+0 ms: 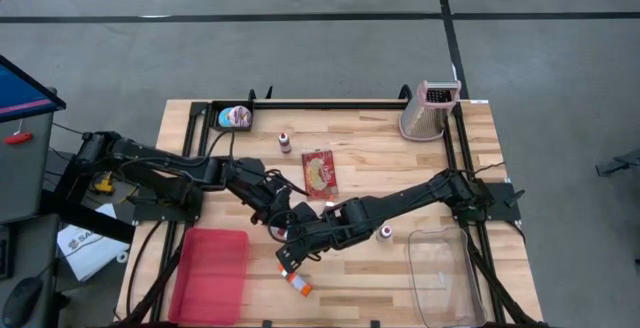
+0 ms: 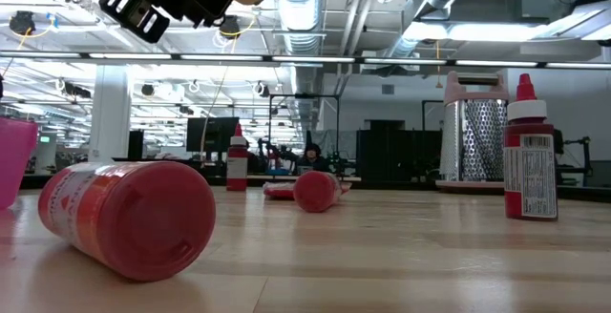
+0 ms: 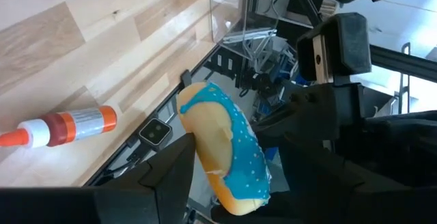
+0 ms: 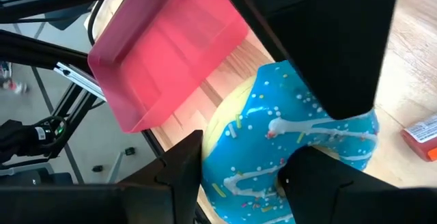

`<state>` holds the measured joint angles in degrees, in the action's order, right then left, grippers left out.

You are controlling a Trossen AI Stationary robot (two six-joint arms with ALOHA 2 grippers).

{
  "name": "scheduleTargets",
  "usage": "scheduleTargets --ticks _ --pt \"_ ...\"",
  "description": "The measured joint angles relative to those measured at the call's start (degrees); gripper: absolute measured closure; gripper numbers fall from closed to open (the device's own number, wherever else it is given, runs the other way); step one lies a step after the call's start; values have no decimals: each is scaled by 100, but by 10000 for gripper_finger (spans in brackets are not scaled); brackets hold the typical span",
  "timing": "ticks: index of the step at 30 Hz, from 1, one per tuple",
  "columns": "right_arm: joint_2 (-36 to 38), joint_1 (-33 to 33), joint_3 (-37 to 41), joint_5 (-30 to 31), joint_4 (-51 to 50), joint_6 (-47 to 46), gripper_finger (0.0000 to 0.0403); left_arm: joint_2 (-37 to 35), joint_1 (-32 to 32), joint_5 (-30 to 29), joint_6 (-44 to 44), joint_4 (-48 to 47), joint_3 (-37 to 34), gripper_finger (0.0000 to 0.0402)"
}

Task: Pick & Place Food Item
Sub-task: Put the blue donut into the black bin

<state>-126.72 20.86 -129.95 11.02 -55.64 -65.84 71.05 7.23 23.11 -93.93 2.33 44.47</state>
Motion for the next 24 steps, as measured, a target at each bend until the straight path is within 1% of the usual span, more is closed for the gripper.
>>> scheduleTargets --ticks 8,11,14,20,24 --pt "0 -15 0 96 101 0 230 0 78 -26 0 -13 0 193" --pt "0 -20 0 107 99 -9 230 0 74 -31 0 -17 0 203" --pt "0 -15 0 130 104 -13 230 0 76 -31 0 -19 0 229" --pt "0 -15 0 147 127 -13 230 0 76 -45 0 -15 0 294" --pt "0 -17 0 151 125 -23 230 -2 65 -85 26 -46 0 326"
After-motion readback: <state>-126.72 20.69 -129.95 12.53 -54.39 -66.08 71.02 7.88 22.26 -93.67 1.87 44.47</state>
